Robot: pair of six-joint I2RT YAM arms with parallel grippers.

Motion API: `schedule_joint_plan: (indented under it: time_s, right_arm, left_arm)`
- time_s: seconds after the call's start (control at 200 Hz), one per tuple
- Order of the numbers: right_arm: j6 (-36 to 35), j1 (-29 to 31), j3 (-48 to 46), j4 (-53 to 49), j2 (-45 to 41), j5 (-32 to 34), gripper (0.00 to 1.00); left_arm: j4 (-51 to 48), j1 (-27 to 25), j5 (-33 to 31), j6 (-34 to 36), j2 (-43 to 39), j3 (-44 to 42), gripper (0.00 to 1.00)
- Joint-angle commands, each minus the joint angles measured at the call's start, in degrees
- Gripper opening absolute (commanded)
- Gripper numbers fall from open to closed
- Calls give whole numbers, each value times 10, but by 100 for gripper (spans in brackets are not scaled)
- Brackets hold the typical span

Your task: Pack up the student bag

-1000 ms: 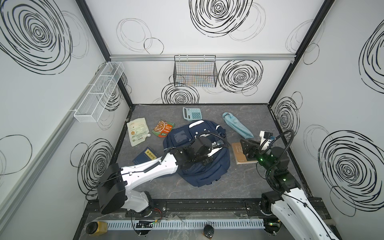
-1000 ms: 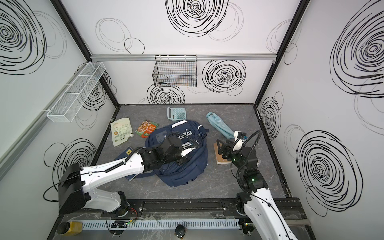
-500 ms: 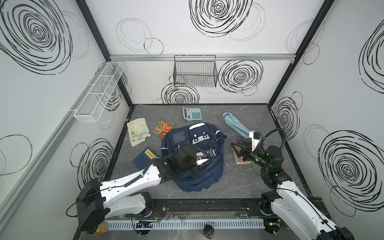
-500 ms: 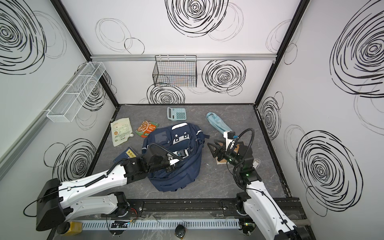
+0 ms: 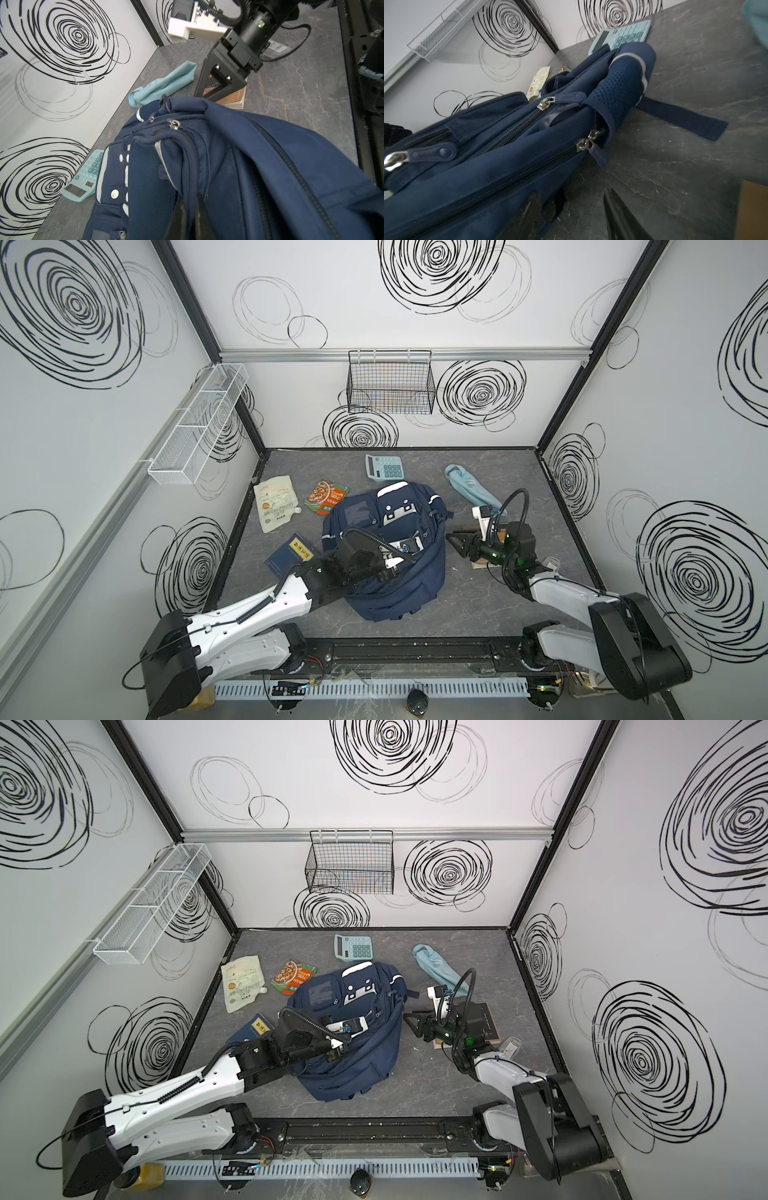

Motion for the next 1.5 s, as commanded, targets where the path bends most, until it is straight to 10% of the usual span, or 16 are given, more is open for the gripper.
schedule_joint_plan:
  time_s: [0.0, 0.555, 1.496]
  right_arm:
    - [-43, 4, 31, 58, 55, -51, 57]
    - [-150, -1, 77, 113, 180, -107, 70]
    - [-100, -5, 50, 179, 187, -159, 21]
  left_arm:
    - [118, 5, 24, 20, -24, 11, 0]
    - [97, 20, 97, 30, -38, 18, 0]
    - [119, 52, 101, 16, -39, 12, 0]
